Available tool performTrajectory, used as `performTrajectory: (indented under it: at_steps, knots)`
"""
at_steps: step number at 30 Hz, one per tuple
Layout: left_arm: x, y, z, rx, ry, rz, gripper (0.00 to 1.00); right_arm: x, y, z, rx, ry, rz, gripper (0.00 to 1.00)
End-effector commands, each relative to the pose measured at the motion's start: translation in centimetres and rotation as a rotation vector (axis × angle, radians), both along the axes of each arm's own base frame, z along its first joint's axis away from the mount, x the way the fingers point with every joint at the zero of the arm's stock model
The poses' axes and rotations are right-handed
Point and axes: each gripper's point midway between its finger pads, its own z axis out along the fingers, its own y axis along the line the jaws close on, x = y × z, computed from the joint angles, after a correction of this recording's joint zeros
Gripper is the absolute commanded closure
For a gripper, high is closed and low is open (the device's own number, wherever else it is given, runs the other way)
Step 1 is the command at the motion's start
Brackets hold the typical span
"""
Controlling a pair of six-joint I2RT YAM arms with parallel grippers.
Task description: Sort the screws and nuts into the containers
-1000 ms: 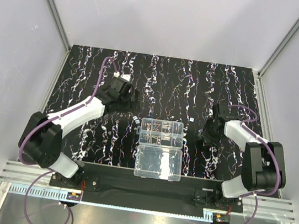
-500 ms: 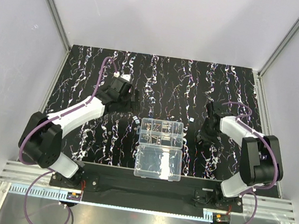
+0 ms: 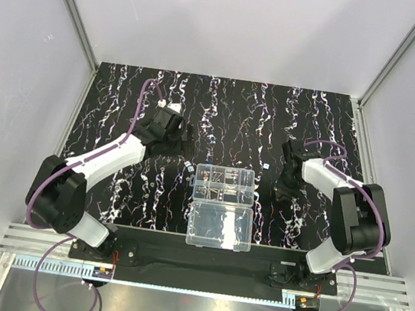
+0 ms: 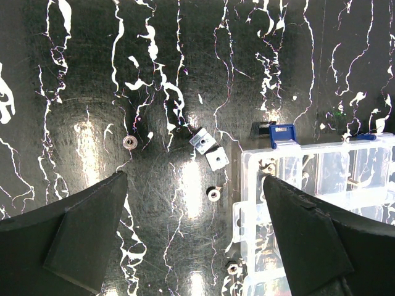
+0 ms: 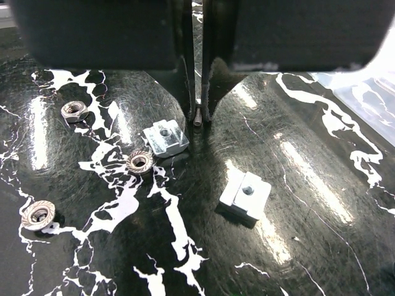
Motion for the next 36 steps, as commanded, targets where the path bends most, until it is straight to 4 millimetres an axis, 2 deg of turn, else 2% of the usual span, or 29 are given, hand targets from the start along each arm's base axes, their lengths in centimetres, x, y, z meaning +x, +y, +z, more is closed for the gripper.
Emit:
performTrajectory:
  at_steps: [1, 5, 6, 8, 9, 11, 12, 15, 19, 21, 24, 27, 33, 36]
  knots:
    - [0.6, -0.6, 0.9, -0.018, -0.034, -0.016, 0.01, -2.2, 0.0, -2.3, -0.033, 0.097, 0.007, 1.0]
    - [0.6, -0.6, 1.3, -0.022, -0.04, -0.015, 0.01, -1.4, 1.0, -0.7, -0.009, 0.064, 0.03, 1.0]
    - [0.7, -0.5, 1.5, -0.023, -0.045, -0.012, 0.01, -0.4, 1.4, 0.5, 0.005, 0.027, 0.033, 1.0]
    - [0.6, -0.4, 2.1, -0.027, -0.055, -0.01, 0.01, 0.2, 2.0, 2.0, 0.015, 0.0, 0.052, 1.0]
    - [0.6, -0.3, 2.4, -0.026, -0.062, -0.009, 0.01, 1.4, 2.5, 3.6, 0.029, -0.05, 0.061, 1.0]
    - [0.5, -0.2, 3.1, -0.034, -0.077, -0.004, 0.01, 2.1, 3.5, 5.0, 0.039, -0.083, 0.095, 1.0]
    - [0.5, -0.1, 3.3, -0.036, -0.081, -0.005, 0.01, 3.2, 4.2, 6.2, 0.05, -0.121, 0.109, 1.0]
    - [0.3, 0.6, 4.0, -0.045, -0.097, 0.01, 0.01, 4.5, 6.5, 7.8, 0.071, -0.158, 0.174, 1.0]
    - [0.1, 1.5, 4.6, -0.056, -0.114, 0.03, 0.01, 5.7, 10.6, 8.2, 0.108, -0.172, 0.274, 1.0]
    - [0.1, 1.9, 4.8, -0.055, -0.12, 0.039, 0.01, 5.8, 13.0, 7.9, 0.125, -0.163, 0.336, 1.0]
    - [-0.1, 2.2, 5.0, -0.051, -0.125, 0.043, 0.01, 5.7, 15.5, 7.2, 0.139, -0.151, 0.392, 1.0]
    - [-0.2, 2.4, 5.0, -0.052, -0.126, 0.048, 0.01, 5.7, 16.3, 6.4, 0.131, -0.132, 0.41, 1.0]
    - [-0.2, 2.4, 4.8, -0.054, -0.125, 0.048, 0.01, 5.3, 17.2, 6.1, 0.129, -0.118, 0.438, 0.99]
    - [-0.1, 2.4, 4.8, -0.059, -0.125, 0.046, 0.01, 5.3, 17.3, 6.2, 0.123, -0.115, 0.449, 0.8]
